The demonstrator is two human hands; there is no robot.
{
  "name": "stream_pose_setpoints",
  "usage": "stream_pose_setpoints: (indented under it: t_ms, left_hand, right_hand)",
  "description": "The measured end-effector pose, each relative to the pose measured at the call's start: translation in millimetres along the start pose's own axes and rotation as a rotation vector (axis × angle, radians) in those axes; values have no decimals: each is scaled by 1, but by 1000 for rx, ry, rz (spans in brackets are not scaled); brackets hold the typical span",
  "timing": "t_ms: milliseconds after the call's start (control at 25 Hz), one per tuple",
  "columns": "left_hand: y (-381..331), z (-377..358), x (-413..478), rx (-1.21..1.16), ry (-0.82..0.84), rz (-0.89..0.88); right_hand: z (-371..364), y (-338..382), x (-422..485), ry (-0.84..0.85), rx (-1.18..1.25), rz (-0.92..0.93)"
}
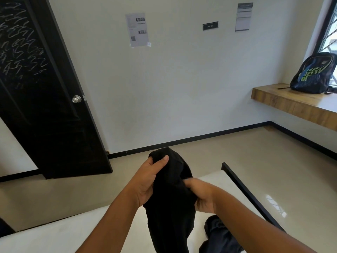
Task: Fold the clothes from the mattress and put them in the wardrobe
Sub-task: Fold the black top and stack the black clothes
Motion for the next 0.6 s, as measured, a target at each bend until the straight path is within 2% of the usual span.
stream_pose_setpoints:
  t_ms: [120, 240, 320, 360, 440, 520, 560, 600]
  left_hand:
    - [-3, 20, 5, 73, -120, -26]
    - [-3, 37, 8, 114, -233, -55]
    - [1, 38, 8, 84, -229, -53]
    - [4, 36, 9, 57, -194, -44]
    - [9, 28, 8, 38, -78, -8]
    - [14, 15, 6, 82, 76, 28]
    - [17, 9, 6, 106, 143, 36]
    - [18, 5, 5, 134, 189, 39]
  right_hand:
    - [31, 22, -6, -187, 43, 135]
    - [81, 29, -15, -649, 51, 217]
    - [101, 29, -25, -914, -65, 257]
    - [103, 30, -28, -985, -184, 268]
    - [88, 35, -25, -984, -586, 293]
    - [51, 42, -20, -854, -1018, 323]
    - [31, 47, -19, -752, -1136, 371]
    - [14, 53, -18, -631, -1143, 447]
Point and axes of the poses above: each hand's wrist, its own x-axis towards the middle knuckle, its own z-axis out of the back of the hand, y = z × x, the point moved 6 cm from there along x, towards the middle knuckle, and after that the axes turned 9 degrees about -x, right-handed, at the moved point
